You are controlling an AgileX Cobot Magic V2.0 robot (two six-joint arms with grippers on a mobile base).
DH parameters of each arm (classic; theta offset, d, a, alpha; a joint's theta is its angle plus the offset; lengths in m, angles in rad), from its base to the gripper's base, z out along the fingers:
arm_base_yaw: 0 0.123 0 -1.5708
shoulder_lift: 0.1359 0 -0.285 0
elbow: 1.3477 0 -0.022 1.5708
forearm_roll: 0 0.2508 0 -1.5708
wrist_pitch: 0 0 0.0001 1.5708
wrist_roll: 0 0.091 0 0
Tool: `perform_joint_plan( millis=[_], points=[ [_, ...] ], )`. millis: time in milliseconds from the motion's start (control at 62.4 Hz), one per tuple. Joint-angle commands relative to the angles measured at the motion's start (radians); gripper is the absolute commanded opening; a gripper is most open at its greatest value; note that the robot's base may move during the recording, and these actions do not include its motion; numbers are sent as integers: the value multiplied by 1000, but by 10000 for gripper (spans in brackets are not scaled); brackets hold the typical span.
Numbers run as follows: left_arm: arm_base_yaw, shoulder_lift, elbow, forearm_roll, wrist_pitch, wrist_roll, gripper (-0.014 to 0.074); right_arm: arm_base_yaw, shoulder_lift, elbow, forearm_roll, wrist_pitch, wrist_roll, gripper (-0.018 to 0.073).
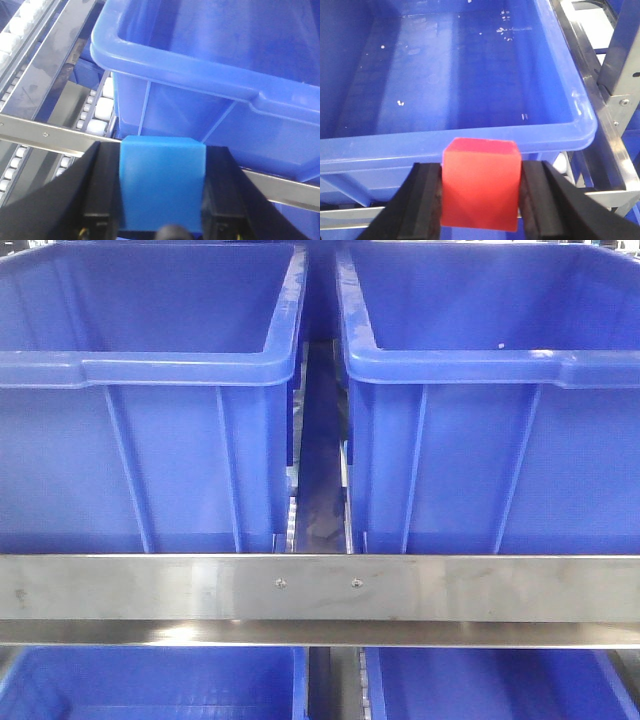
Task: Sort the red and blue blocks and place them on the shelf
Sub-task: 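Lower the blue cube and red cube into the two bins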
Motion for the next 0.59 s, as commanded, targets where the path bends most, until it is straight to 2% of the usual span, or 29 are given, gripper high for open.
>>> perform_joint_plan(
  millis=[0, 577],
  points=[
    [4, 4, -30, 8, -75, -3, 125, -5, 0, -27, -9, -91, -4, 49],
    [4, 4, -30, 8, -75, -3, 125, -5, 0, -27, -9, -91, -4, 49]
  ],
)
